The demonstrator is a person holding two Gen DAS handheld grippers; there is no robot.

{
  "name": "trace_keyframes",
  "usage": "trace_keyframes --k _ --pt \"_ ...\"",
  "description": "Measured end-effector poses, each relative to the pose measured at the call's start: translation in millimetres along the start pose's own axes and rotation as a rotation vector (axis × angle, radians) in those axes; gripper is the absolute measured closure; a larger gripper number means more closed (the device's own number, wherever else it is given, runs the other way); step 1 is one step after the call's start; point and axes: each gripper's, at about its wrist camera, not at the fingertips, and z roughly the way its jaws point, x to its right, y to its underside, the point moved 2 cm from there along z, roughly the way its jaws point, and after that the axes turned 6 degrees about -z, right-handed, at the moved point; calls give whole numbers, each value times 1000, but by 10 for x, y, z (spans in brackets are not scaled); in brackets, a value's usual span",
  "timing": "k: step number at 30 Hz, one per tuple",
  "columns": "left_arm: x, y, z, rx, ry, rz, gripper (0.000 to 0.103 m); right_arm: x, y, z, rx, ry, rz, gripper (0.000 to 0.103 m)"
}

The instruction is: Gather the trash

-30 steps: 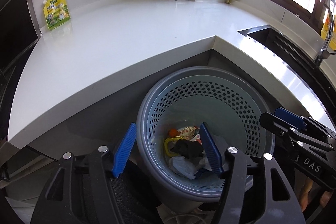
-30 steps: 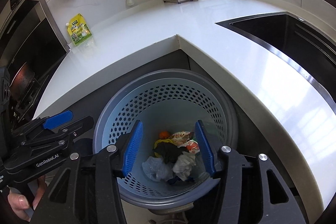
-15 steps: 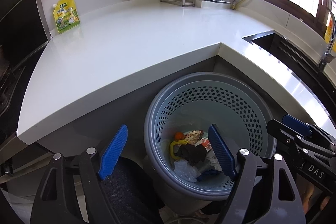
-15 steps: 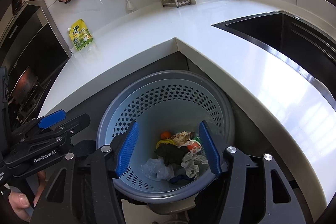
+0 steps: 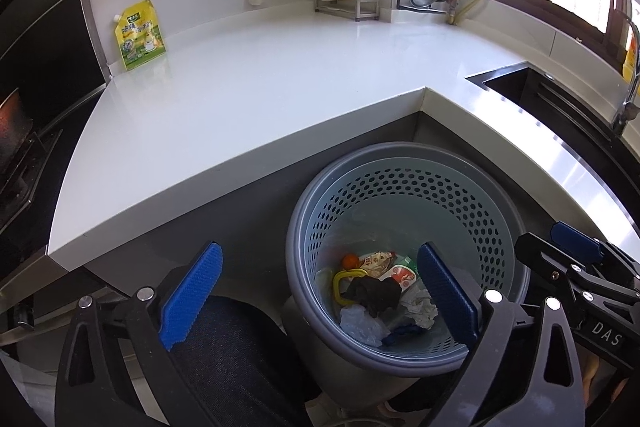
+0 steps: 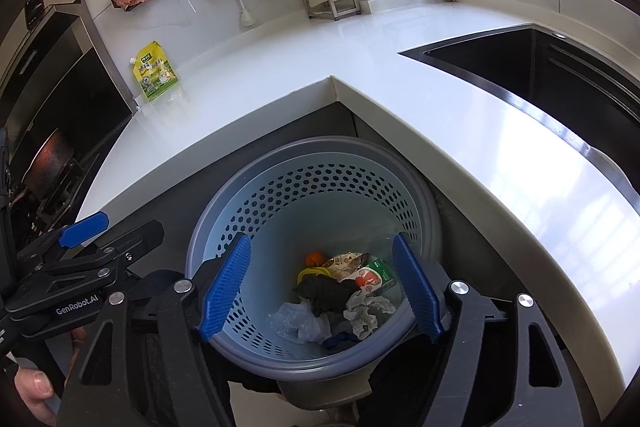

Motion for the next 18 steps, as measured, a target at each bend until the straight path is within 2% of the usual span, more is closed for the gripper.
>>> trace_keyframes --k 18 --pt "-71 12 43 -23 -30 -24 7 -44 2 -22 6 21 -15 30"
